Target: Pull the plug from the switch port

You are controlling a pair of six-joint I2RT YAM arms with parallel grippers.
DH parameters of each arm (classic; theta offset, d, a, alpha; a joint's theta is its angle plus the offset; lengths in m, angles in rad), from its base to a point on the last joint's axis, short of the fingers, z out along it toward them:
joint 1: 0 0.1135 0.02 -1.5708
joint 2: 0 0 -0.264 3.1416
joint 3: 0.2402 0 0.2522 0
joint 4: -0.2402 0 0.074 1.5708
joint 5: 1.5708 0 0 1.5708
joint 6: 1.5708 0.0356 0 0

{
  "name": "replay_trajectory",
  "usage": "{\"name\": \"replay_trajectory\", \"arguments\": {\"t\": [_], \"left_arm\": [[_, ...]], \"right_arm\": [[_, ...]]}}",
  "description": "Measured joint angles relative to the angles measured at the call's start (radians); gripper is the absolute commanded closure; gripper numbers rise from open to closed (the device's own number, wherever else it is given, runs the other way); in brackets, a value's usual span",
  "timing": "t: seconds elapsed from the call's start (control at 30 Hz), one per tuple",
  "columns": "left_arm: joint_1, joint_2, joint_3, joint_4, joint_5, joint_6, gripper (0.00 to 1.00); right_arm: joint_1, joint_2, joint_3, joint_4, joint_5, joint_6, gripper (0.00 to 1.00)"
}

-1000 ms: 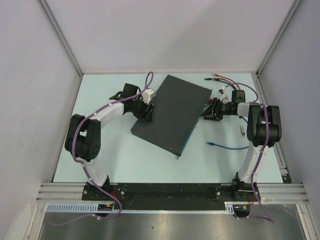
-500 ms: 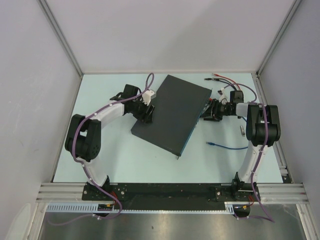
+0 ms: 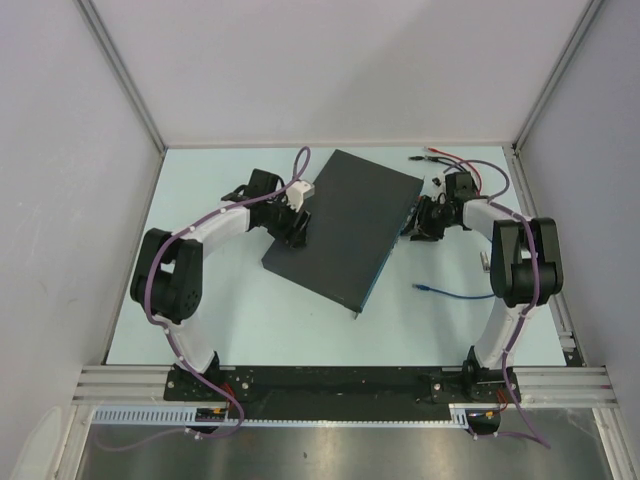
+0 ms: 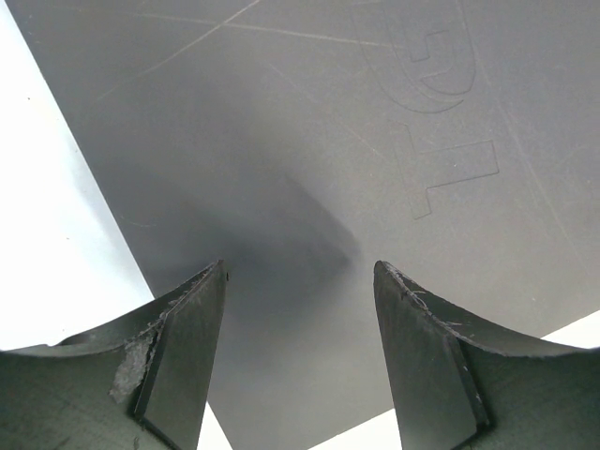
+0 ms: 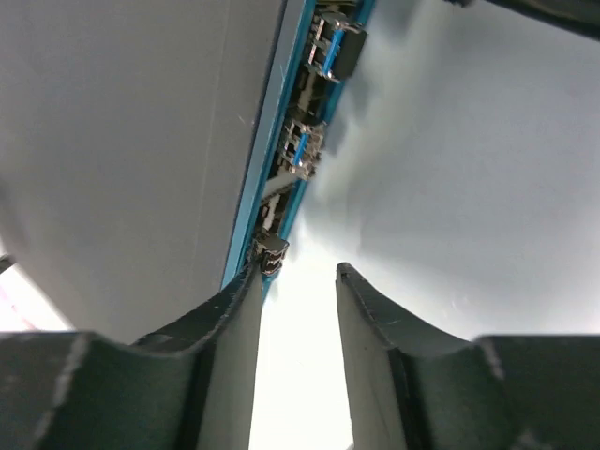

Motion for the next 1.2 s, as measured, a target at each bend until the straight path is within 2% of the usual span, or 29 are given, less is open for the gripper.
{"name": "replay_trajectory", "arguments": {"t": [0.13,0.3,0.4,0.53,0.6,0.7,0.8,0.9,1.2], "left_arm": [[-0.004,0.001,0.000,0.001,0.006,-0.007,0.31],[-0.013,0.010,0.002,0.017,0.012,-0.016,0.31],[-0.020,0.012,0.002,0.027,0.019,-0.025,0.30],[-0.034,0.014,0.002,0.034,0.026,-0.027,0.31],[-0.038,0.015,0.002,0.035,0.026,-0.027,0.31],[-0.040,0.015,0.002,0.040,0.025,-0.026,0.30],[-0.040,0.015,0.002,0.042,0.025,-0.026,0.30],[-0.040,0.015,0.002,0.044,0.024,-0.025,0.30],[-0.040,0.006,-0.005,0.049,0.015,-0.021,0.30]], "right_arm": [[0.000,-0.044,-0.005,-0.078,0.184,-0.014,0.64],[-0.174,-0.081,-0.035,-0.182,0.333,-0.049,0.57],[-0.196,-0.106,-0.060,-0.186,0.301,-0.118,0.48],[-0.111,-0.123,-0.073,-0.159,0.169,-0.265,0.45],[-0.058,-0.134,-0.073,-0.142,0.103,-0.390,0.41],[0.026,-0.154,-0.073,-0.149,0.051,-0.608,0.40],[0.100,-0.159,-0.073,-0.160,0.056,-0.787,0.40],[0.122,-0.156,-0.071,-0.178,0.071,-0.917,0.40],[0.103,-0.036,0.027,-0.194,0.165,-1.024,0.41]]}}
